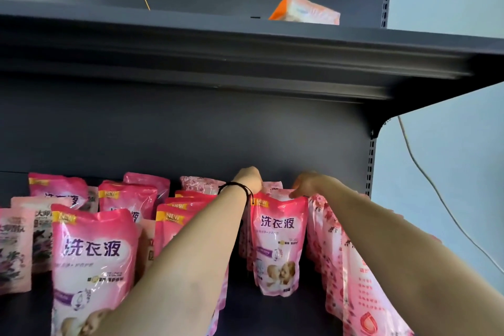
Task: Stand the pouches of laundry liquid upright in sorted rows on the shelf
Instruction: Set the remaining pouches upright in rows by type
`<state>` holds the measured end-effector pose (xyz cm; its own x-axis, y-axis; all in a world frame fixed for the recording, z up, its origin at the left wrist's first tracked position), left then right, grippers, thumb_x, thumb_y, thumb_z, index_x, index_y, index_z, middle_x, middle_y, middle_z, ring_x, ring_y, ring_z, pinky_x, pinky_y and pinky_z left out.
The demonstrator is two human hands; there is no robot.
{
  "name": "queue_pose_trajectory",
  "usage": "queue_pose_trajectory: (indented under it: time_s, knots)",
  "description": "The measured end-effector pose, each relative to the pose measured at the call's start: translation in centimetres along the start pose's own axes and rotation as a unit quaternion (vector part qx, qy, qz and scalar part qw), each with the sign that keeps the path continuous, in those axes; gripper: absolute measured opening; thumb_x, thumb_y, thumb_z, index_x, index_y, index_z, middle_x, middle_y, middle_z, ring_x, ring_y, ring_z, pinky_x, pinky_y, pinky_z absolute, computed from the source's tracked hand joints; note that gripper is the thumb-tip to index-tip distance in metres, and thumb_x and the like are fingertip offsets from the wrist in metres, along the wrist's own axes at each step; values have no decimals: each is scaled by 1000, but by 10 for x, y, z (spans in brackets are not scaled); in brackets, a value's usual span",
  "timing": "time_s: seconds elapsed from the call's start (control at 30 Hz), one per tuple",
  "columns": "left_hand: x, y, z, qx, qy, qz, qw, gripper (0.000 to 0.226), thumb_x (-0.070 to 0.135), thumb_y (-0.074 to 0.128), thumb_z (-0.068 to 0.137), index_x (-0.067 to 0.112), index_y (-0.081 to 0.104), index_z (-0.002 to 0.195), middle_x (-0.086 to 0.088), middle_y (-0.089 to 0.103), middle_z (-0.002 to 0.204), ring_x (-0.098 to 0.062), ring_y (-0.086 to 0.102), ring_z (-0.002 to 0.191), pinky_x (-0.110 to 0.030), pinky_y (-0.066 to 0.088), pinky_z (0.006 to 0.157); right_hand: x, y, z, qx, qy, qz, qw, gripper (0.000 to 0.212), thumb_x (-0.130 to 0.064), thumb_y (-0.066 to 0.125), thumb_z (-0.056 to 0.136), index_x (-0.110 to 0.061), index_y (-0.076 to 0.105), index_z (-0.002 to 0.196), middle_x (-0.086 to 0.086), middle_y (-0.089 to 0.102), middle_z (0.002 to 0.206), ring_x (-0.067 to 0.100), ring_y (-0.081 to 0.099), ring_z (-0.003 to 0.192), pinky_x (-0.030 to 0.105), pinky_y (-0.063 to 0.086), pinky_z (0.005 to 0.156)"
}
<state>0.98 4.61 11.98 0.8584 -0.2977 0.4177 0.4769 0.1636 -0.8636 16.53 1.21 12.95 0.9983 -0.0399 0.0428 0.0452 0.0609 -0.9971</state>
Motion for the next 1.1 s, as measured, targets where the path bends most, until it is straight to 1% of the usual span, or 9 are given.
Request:
queue_pose_trajectory:
  time_s: [0.1, 0.23, 0.33, 0.43, 0.6, 0.73, 0.9, 1.0, 1.1]
  knots:
    - [1, -7, 1, 11, 1, -3, 1000, 23, 17, 70, 83, 5, 72, 102, -8, 70, 105, -24, 67, 99, -28, 52, 80, 4, -2, 11, 5, 25, 27, 999, 33, -29, 62, 89, -9, 69, 114, 5, 71, 109, 15, 63, 77, 25, 51, 74]
    - [-1, -18, 0, 46, 2, -90, 995, 17, 8, 68, 83, 5, 74, 99, -11, 72, 103, -22, 67, 92, -30, 54, 85, 11, -18, 15, 110, 61, 127, 984, 31, -35, 65, 83, -15, 70, 106, 3, 69, 109, 21, 64, 92, 34, 54, 87]
    - [12, -49, -8, 133, 41, -223, 965, 15, 1, 59, 88, 8, 71, 95, -9, 70, 99, -17, 60, 80, -26, 50, 72, 17, -50, 9, 240, 55, 256, 935, 29, -34, 65, 82, -15, 73, 102, 2, 71, 108, 20, 66, 97, 34, 53, 92]
    - [38, -90, -25, 195, 94, -308, 926, 12, 10, 49, 96, 16, 59, 94, -3, 58, 96, -16, 53, 87, -26, 44, 74, 13, -96, -20, 363, 14, 348, 864, 16, -20, 66, 87, -16, 76, 99, 8, 72, 104, 23, 67, 97, 36, 54, 90]
    - [66, -138, -55, 237, 151, -363, 888, 12, 13, 46, 98, 15, 57, 100, 5, 53, 99, -12, 53, 93, -25, 47, 78, 5, -138, -74, 472, -38, 382, 794, 17, -18, 61, 92, -11, 73, 101, 2, 63, 83, 13, 55, 76, 22, 39, 66]
    - [69, -151, -72, 214, 170, -380, 884, 11, 13, 46, 98, 17, 57, 99, 9, 52, 88, -7, 53, 77, -19, 46, 62, 2, -146, -107, 487, -69, 374, 786, 21, -21, 60, 92, -10, 73, 104, 2, 69, 93, 12, 59, 80, 19, 41, 65]
    - [69, -154, -105, 169, 202, -395, 880, 10, 16, 49, 98, 18, 58, 98, 5, 56, 90, -8, 55, 75, -21, 48, 58, 2, -141, -141, 466, -82, 381, 794, 17, -18, 59, 92, -10, 73, 96, 5, 72, 95, 19, 66, 87, 31, 54, 77]
    - [59, -139, -123, 115, 192, -386, 895, 9, 18, 51, 97, 19, 60, 96, 1, 61, 96, -12, 62, 78, -33, 55, 71, 2, -120, -154, 403, -91, 397, 819, 9, -20, 64, 91, -15, 72, 91, 1, 68, 89, 11, 61, 80, 21, 49, 72]
    - [40, -114, -138, 63, 176, -359, 914, 8, 14, 54, 96, 14, 62, 95, -1, 62, 90, -11, 60, 69, -35, 51, 71, 2, -87, -160, 316, -107, 390, 858, 4, -19, 69, 86, -17, 73, 85, 2, 70, 86, 11, 62, 81, 28, 52, 84]
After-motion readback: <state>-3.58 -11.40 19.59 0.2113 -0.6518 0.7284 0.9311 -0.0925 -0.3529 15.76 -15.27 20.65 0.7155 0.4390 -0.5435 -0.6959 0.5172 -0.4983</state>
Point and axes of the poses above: each hand's wrist, its own z-axis towards the middle knuckle, its own y-axis out of the palm, x = y × z, the point moved 5 cm from there along z, towards the middle knuckle
